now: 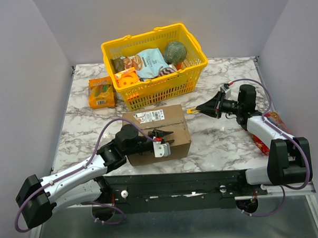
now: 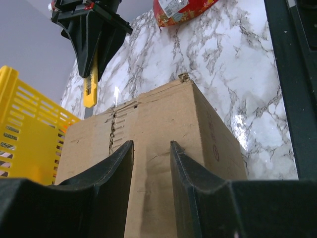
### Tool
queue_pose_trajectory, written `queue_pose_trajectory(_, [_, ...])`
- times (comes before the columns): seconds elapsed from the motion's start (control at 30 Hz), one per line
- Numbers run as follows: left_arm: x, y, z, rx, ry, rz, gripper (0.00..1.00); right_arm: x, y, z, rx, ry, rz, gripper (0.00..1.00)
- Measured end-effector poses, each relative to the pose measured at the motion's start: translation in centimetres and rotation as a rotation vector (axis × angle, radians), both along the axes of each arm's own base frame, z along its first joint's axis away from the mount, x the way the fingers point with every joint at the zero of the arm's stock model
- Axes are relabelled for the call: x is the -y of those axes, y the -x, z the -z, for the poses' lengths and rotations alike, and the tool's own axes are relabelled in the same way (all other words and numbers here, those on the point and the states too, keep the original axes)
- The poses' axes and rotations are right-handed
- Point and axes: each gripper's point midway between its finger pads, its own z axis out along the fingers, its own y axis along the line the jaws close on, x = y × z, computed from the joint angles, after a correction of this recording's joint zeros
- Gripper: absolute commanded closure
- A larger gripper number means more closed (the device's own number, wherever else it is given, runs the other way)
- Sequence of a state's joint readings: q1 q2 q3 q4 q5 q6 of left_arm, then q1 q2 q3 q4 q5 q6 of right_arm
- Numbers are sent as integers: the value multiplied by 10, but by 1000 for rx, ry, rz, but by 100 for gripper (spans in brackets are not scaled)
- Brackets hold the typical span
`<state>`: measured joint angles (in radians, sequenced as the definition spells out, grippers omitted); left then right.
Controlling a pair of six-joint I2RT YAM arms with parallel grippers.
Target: Unpack the express box
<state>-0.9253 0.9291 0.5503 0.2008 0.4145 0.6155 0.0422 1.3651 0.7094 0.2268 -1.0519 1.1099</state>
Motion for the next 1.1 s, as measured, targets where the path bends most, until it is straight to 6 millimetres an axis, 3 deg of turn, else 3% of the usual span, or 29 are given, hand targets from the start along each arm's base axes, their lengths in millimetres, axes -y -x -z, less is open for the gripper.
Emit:
queue_pose_trajectory(0.3, [12, -24, 1, -95, 28, -122, 67, -1, 4, -2, 10, 7, -6, 99])
queue_pose_trajectory(0.77, [0, -42, 6, -155, 39, -253, 77, -1, 22, -2, 24, 32, -59, 100])
queue_pose_trajectory(1.1, [7, -57, 13, -143, 48, -296, 82, 3, 19, -2, 47, 46, -42, 99])
